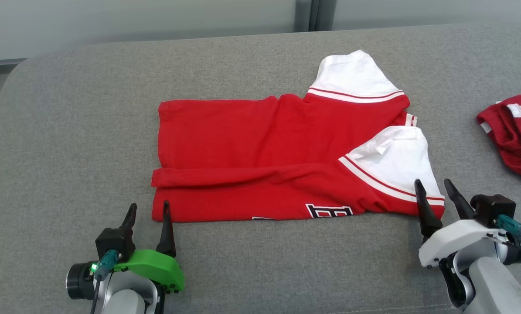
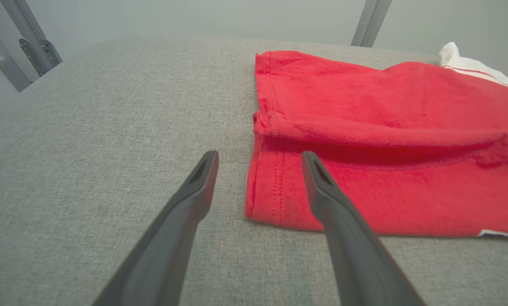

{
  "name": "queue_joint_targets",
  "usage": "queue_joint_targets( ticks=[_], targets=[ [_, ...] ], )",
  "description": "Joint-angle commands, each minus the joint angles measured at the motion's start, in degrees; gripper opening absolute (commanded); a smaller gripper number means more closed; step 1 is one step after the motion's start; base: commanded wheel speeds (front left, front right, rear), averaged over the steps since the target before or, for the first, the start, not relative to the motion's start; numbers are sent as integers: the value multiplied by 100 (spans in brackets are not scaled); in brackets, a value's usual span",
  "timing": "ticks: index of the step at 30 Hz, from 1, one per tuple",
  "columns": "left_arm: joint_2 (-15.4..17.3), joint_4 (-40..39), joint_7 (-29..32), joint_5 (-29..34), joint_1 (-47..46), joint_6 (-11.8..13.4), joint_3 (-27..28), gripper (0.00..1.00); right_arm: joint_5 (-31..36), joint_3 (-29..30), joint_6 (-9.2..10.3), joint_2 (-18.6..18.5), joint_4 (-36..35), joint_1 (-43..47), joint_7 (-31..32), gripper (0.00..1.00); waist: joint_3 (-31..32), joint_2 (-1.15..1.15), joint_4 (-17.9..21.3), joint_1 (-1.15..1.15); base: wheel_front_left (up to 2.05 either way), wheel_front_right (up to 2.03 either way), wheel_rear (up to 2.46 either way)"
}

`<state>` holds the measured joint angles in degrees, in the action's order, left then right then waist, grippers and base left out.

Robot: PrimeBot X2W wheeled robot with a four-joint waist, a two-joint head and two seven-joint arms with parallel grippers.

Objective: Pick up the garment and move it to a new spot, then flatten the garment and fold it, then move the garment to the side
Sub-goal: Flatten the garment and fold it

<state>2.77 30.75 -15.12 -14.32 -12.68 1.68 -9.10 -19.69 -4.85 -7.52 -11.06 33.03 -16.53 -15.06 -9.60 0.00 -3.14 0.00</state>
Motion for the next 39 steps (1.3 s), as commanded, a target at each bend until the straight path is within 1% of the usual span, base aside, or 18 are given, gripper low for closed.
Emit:
queue_joint_targets(
  ticks=[1,6,10,13,14,16,17,18,19,20,23,26,29,33,36,39],
  targets=[
    [26,2,-3,21,100,-22,5,100,13,107,7,42,-65,182,-13,100,24,0,41,0,0,0,0],
    [27,19,-3,43,153,-32,49,100,34,259,7,143,-51,425,-13,100,33,0,146,0,0,0,0],
    [27,35,-3,55,104,-40,39,100,-19,302,7,259,106,327,-13,100,-18,0,167,0,0,0,0],
    [27,33,-3,65,35,-47,-15,100,-175,353,8,351,216,233,-13,100,-63,0,125,0,0,0,0],
    [27,48,-3,56,-2,-39,-61,100,-436,408,7,425,374,191,-13,100,-83,0,85,0,0,0,0],
    [27,60,-3,43,-32,-44,-91,100,-647,339,7,441,535,109,-13,100,-99,0,45,0,0,0,0],
    [27,67,-3,36,-46,-44,-94,100,-773,315,8,447,610,78,-11,76,-104,0,31,0,0,0,0],
    [28,68,-3,30,-61,-46,-97,100,-859,292,8,428,684,65,-10,44,-108,0,17,0,0,0,0],
    [27,69,-3,30,-69,-44,-94,100,-944,258,8,403,717,53,-4,18,-111,0,6,0,0,0,0],
    [27,68,-3,21,-71,-37,-87,100,-1010,222,8,378,722,39,-4,0,-114,0,0,0,0,0,0],
    [27,66,-3,22,-69,-36,-60,100,-1106,160,8,315,725,19,-4,0,-123,0,5,0,0,0,0],
    [28,130,-3,-35,-93,-81,2,100,-1203,83,8,167,631,-30,-6,0,-146,0,37,0,0,0,0],
    [28,243,-3,-91,-196,-172,44,100,-1175,-29,8,-1,566,-58,-6,0,-182,0,86,0,0,0,0],
    [28,441,-3,-216,-314,-321,109,100,-1200,-320,8,-188,522,-140,-6,0,-237,0,165,0,0,0,0],
    [24,645,-3,-312,-427,-465,91,100,-1290,-540,8,-266,522,-190,-6,0,-279,0,226,0,0,0,0],
    [28,814,-3,-421,-505,-522,123,100,-1355,-671,8,-307,499,-239,-6,0,-314,0,280,0,0,0,0]
  ],
)
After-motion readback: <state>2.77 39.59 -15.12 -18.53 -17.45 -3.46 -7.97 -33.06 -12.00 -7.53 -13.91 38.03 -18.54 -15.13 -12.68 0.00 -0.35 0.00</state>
